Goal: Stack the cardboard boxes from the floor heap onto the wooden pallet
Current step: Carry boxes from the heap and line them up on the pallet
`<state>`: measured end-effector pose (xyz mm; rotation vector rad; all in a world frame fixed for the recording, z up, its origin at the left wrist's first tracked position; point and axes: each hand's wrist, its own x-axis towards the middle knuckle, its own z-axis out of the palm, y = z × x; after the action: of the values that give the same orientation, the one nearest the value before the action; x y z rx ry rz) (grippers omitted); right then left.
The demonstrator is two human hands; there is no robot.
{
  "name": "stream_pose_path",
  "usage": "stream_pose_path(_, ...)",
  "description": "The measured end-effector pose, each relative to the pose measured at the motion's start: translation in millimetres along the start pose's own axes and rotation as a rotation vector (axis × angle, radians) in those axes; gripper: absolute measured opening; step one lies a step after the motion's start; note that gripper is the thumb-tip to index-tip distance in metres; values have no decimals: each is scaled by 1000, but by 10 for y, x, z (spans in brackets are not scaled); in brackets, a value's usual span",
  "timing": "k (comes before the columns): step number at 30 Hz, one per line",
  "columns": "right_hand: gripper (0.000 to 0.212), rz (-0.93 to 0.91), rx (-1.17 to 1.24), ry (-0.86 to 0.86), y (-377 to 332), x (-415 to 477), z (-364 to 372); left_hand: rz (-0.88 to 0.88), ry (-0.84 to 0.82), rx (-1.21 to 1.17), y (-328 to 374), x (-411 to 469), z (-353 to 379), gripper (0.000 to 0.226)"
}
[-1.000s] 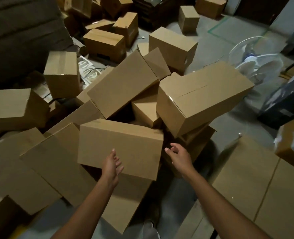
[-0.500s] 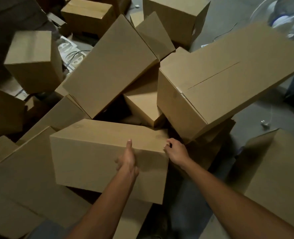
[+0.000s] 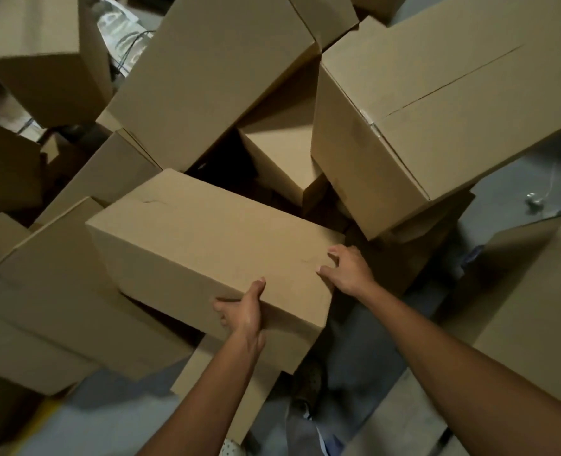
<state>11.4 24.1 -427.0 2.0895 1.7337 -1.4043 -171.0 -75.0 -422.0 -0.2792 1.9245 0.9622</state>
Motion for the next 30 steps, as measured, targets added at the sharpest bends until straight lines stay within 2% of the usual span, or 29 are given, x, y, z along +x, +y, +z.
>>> stream_pose_path(4, 85, -36, -56, -65, 71, 154, 93, 63, -102, -81, -294, 78, -263, 123)
stream_pose_path(6, 96, -53, 10, -106, 128, 212, 105, 88, -113, -94, -373, 99, -347, 120)
stream_pose_path(9, 103, -28, 160, -123, 160, 254, 84, 98, -137, -111, -416, 112, -426, 116)
stream_pose_path(11, 106, 42, 222, -123, 157, 274, 68, 102, -152, -146, -414, 81, -498, 105)
stream_pose_path(13, 110, 64, 178, -141, 155, 176, 68, 115, -178, -155, -382, 5, -617, 88)
stream_pose_path(14, 109, 61, 177, -158, 185, 115, 89, 132, -182, -138, -366, -22, -705, 79)
stream_pose_path(15, 99, 45, 210, -170, 225, 43, 125, 165, -187, -117, -347, -38, -805, 68)
stream_pose_path(17, 61, 5, 303, -184, 204, -238, 205, 198, -183, -85, -241, -81, -1038, 51)
stream_pose_path(18, 51, -11, 347, -186, 147, -404, 247, 201, -188, -81, -180, -94, -1161, 48)
stream_pose_path(20, 49, -28, 435, -167, 4, -739, 336, 195, -196, -85, -52, -66, -1430, 53)
stream_pose_path(23, 59, -63, 562, -139, -224, -1235, 472, 214, -289, -93, 222, -239, -1811, 65)
stream_pose_path(26, 51, -63, 647, -65, -470, -1735, 526, 259, -394, -107, 499, -570, -2176, 40)
stream_pose_path(27, 46, -65, 666, -41, -545, -1904, 532, 272, -412, -95, 552, -653, -2299, 39)
stream_pose_path(30, 42, -91, 708, 50, -718, -2451, 526, 349, -489, -43, 713, -967, -2641, 53)
